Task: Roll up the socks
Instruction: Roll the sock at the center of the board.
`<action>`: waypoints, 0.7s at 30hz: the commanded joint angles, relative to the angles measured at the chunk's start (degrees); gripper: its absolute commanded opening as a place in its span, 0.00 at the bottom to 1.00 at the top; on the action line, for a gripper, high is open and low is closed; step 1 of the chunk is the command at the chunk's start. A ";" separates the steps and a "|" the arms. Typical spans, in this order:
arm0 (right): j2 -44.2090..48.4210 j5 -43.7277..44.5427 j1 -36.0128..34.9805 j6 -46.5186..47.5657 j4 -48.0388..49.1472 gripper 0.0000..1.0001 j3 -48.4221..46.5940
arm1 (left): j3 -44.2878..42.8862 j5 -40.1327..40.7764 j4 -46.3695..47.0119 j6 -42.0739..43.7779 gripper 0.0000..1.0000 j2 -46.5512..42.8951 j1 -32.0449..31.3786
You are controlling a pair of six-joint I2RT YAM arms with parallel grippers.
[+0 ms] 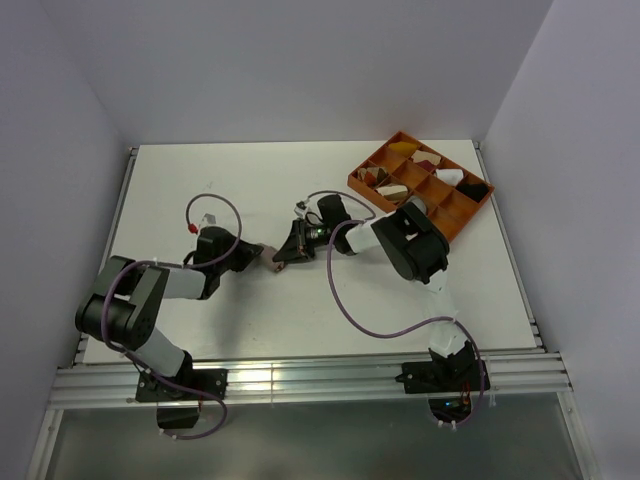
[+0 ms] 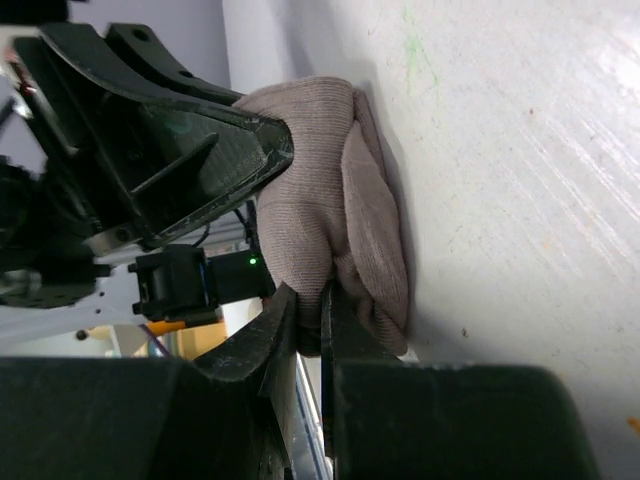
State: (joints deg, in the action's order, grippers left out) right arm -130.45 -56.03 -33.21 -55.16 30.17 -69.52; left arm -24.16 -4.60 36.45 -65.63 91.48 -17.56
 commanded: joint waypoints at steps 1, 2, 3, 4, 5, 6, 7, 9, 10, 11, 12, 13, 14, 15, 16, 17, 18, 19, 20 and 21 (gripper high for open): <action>0.63 7.77 0.08 9.00 -14.60 0.04 -0.18 | -5.87 2.93 -20.77 5.15 0.00 -0.95 -0.54; 1.86 8.74 0.16 11.62 -16.10 0.08 -0.70 | -7.55 3.63 -24.63 6.90 0.00 -0.87 -0.63; 2.57 10.83 0.08 12.87 -18.55 0.10 -0.97 | -9.31 4.33 -27.71 7.78 0.00 -0.26 -0.81; 3.36 11.72 0.08 14.01 -19.27 0.13 -1.06 | -12.28 4.34 -33.31 8.66 0.00 0.10 -1.33; 5.10 12.43 0.16 15.85 -19.71 0.18 -0.97 | -13.70 6.25 -35.89 10.15 0.00 0.45 -1.77; 5.90 13.48 0.08 16.65 -21.02 0.22 -0.97 | -15.20 6.97 -38.36 10.78 0.00 1.23 -2.12; 7.65 14.97 0.08 17.70 -21.38 0.26 -0.89 | -17.65 9.15 -42.82 11.30 0.00 1.68 -3.00; 9.51 16.56 -0.01 20.52 -22.26 0.38 -0.45 | -19.60 10.75 -46.01 12.01 0.00 2.64 -3.97; 11.52 18.13 -0.10 21.31 -22.35 0.41 0.34 | -20.91 11.80 -46.98 12.19 0.00 2.82 -4.67; 12.67 19.11 -0.19 23.15 -22.35 0.46 0.96 | -21.45 12.59 -48.99 12.10 0.00 3.00 -5.02; 13.98 20.33 -0.45 24.03 -21.83 0.49 1.66 | -21.80 12.95 -49.36 12.27 0.00 3.26 -5.37; 16.78 22.17 -0.62 25.00 -21.56 0.50 3.32 | -22.50 13.21 -49.89 12.28 0.00 3.35 -5.99; 18.20 25.32 -0.97 27.88 -21.65 0.53 3.86 | -22.94 13.39 -50.94 12.45 0.00 3.53 -6.17; 19.52 27.27 -1.76 29.39 -21.56 0.54 4.47 | -23.29 13.48 -51.47 12.45 0.00 4.05 -6.52; 22.15 29.20 -2.20 30.97 -21.65 0.55 5.52 | -24.08 13.56 -51.82 12.63 0.00 4.23 -6.69; 23.30 33.40 -2.73 34.55 -21.65 0.57 6.05 | -24.44 13.83 -52.09 12.71 0.00 4.40 -6.96; 24.45 35.62 -4.13 36.42 -21.74 0.59 6.58 | -24.70 13.83 -52.70 12.89 0.00 4.58 -7.05; 25.68 37.81 -4.92 38.35 -21.65 0.61 7.11 | -25.31 13.92 -52.97 12.89 0.00 4.58 -7.40; 27.69 40.53 -5.80 41.94 -21.21 0.66 8.24 | -25.58 14.00 -53.23 13.15 0.00 4.58 -7.49; 28.67 43.78 -6.77 43.80 -20.69 0.69 8.78 | -25.93 14.09 -53.84 13.24 0.00 4.58 -7.75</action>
State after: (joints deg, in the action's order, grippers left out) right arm -107.39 -24.12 -36.73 -22.63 8.38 -62.13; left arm -49.91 6.83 -7.68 -55.70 94.24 -24.34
